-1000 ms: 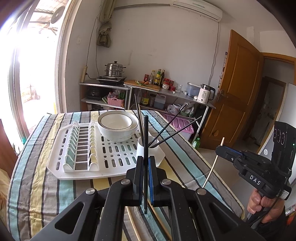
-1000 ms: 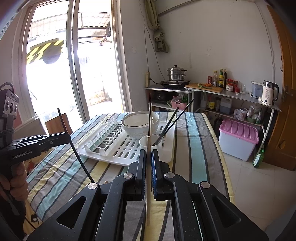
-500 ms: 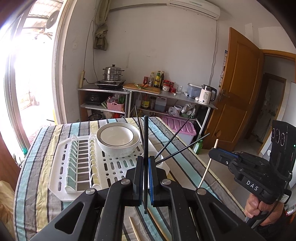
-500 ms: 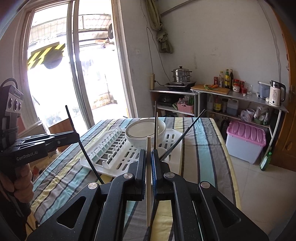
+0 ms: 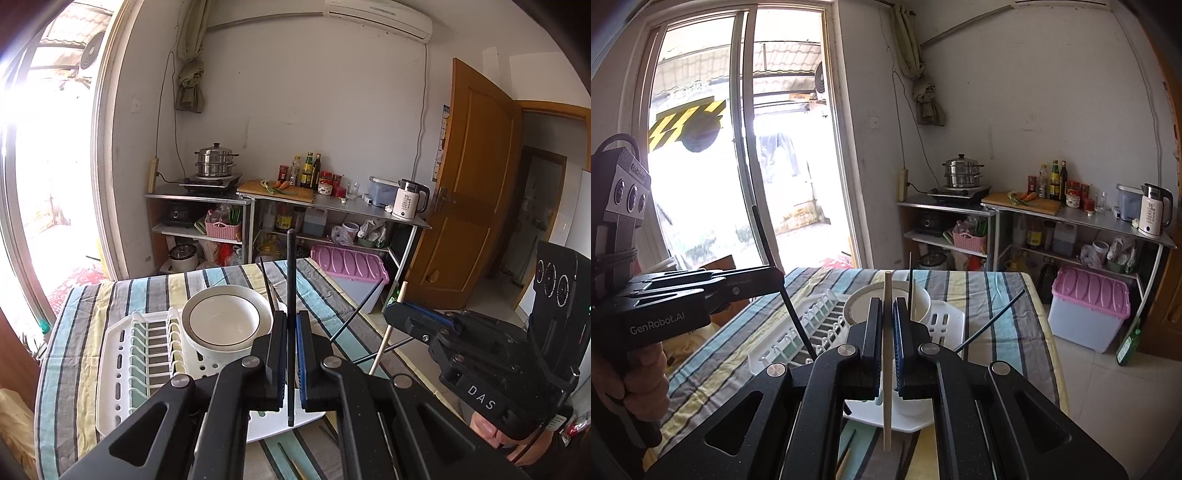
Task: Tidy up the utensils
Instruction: 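Lift both chopsticks and carry them over the white cup with both tools, then lower the chopsticks into the white cup and open both tools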
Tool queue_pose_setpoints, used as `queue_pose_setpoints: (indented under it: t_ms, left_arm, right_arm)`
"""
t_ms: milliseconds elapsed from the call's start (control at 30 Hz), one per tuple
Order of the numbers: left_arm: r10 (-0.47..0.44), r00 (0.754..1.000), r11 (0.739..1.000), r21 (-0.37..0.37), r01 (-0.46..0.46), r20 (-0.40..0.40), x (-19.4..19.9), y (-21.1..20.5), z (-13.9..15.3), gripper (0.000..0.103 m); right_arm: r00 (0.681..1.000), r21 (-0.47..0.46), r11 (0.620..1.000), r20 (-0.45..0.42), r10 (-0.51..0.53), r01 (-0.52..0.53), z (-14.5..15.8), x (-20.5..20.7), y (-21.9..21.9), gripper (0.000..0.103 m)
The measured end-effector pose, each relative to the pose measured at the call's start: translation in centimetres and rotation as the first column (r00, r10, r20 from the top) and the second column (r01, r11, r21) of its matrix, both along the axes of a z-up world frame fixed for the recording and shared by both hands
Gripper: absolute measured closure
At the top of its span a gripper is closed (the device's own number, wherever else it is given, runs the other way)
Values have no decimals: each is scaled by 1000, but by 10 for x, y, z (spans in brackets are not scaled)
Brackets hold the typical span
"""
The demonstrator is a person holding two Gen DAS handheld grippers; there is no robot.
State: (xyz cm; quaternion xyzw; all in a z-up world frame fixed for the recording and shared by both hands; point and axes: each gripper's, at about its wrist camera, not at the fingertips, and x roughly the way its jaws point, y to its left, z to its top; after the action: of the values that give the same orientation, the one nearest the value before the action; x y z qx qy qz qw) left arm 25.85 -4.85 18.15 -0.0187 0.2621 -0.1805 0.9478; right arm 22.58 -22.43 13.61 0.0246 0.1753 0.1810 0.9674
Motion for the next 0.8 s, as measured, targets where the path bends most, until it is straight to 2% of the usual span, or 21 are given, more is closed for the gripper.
queue_pose_setpoints:
  t_ms: [367, 800]
  left_arm:
    - [-11, 1000, 1000, -2, 11, 28, 32, -11, 15, 99]
    - [-15, 1000, 1000, -25, 15, 0, 62, -13, 1, 99]
  right_arm:
    - [1000, 46, 999, 3, -24, 24, 8, 33, -8, 97]
    - [996, 46, 996, 29, -79, 77, 4, 57, -5, 97]
